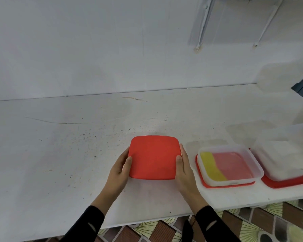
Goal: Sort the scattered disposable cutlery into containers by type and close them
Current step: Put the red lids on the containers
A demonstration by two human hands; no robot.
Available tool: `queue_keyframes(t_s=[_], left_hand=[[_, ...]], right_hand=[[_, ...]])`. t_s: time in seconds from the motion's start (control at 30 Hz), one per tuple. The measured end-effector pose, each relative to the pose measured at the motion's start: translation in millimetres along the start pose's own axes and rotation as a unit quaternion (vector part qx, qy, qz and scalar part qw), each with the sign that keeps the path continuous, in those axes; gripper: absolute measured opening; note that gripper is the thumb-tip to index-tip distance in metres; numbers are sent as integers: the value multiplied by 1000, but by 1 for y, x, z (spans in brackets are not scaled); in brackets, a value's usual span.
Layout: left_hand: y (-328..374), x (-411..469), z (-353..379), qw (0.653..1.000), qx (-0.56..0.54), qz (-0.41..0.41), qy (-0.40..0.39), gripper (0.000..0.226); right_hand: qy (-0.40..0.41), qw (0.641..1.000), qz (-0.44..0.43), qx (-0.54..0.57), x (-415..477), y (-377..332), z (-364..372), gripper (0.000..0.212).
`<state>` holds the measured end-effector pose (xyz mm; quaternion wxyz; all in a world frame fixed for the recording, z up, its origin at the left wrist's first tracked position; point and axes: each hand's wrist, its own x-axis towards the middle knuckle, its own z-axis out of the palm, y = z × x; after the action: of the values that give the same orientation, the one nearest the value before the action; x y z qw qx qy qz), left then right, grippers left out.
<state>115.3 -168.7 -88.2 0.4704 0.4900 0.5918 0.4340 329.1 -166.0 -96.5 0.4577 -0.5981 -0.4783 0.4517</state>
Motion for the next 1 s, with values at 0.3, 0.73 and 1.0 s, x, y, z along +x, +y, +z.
queue_keyframes(t_s=[0.3,0.73,1.0], left_hand=[[40,51,21,994,4,-105,29,34],[25,61,26,989,-9,-109,96,32],[29,71,25,944,271,114,148,21]], right_hand=[[-25,986,151,-61,61,-33,-6,35],[3,987,162,8,75,-33,-4,38],[45,983,-71,-163,53,-60,-47,26]])
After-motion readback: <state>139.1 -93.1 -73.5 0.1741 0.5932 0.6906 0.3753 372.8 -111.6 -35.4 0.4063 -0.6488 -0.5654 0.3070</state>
